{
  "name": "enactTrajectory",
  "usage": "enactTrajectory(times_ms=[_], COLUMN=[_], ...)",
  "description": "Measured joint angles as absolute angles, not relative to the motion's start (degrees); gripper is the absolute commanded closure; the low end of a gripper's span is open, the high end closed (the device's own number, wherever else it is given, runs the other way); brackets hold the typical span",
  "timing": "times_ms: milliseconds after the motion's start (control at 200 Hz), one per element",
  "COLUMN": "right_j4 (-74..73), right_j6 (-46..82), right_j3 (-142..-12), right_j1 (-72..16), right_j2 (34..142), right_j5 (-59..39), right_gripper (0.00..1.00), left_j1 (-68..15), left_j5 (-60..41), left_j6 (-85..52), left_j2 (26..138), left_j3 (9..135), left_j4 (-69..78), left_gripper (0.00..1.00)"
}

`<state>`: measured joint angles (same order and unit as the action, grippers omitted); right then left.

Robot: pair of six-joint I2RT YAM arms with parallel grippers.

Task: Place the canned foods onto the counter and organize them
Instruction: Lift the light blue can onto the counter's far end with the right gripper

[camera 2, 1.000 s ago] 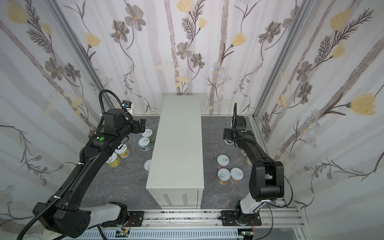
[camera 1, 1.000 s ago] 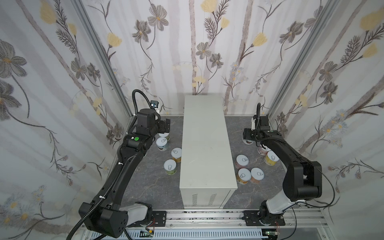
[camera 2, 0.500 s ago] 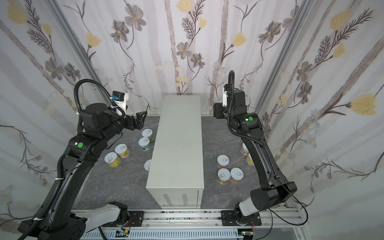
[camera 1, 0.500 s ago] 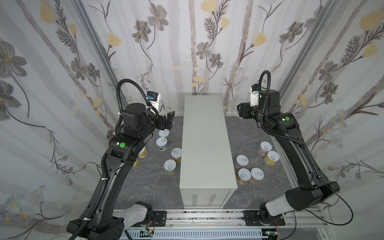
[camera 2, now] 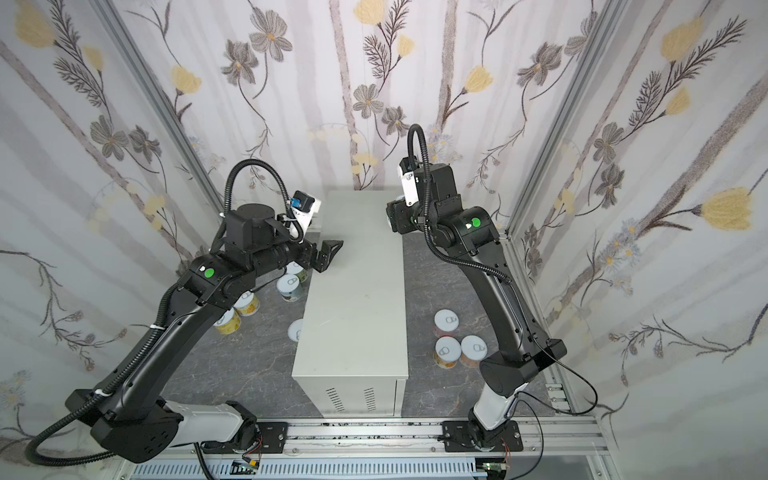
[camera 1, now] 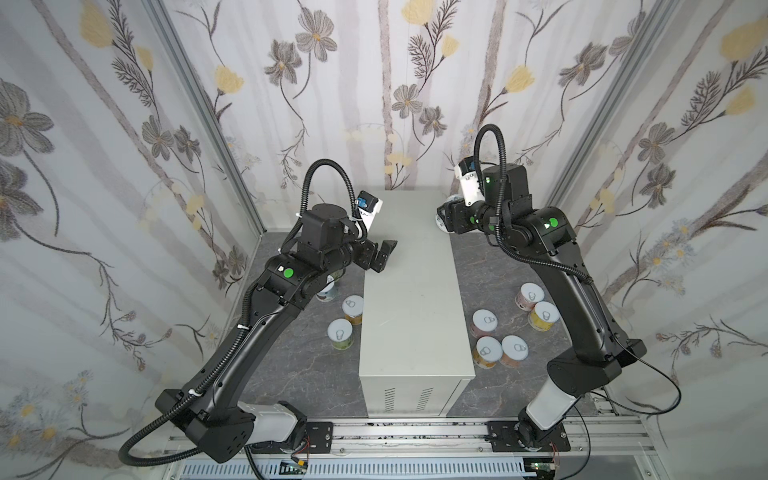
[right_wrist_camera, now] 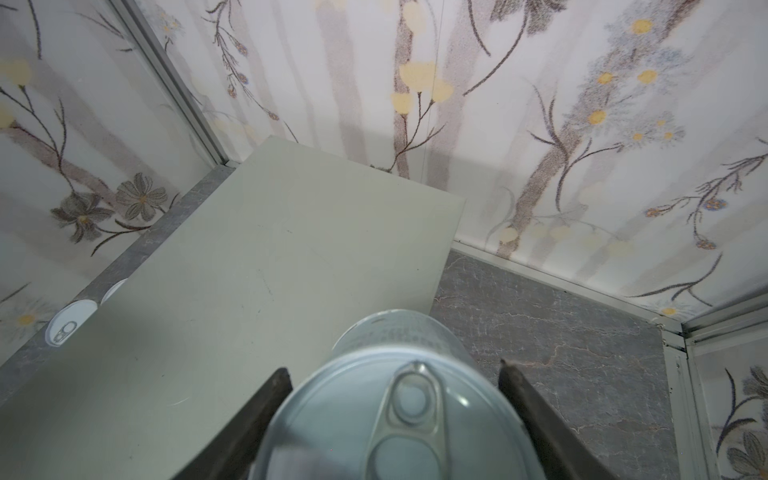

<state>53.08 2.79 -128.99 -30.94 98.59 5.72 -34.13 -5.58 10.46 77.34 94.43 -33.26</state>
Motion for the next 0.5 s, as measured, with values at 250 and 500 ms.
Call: enactTrajectory(times_ms=[250, 500], right_j4=[53.25, 50.74], right_j6=[1.1, 0.1], right_j3=[-129.45, -129.6], right_j1=[-31.77, -32.27], right_j2=[100.9, 102.32], right_j5=[2.92, 1.41], right_gripper=[0.44, 0.28], left_j1=[-37.21, -38.41], left_j5=[-4.93, -4.43], left_j6=[12.75, 13.85], left_j2=[81.45, 82.76], left_j3=[96.79, 96.82], left_j4=[-34.87, -36.03], left_gripper=[0.0, 0.0])
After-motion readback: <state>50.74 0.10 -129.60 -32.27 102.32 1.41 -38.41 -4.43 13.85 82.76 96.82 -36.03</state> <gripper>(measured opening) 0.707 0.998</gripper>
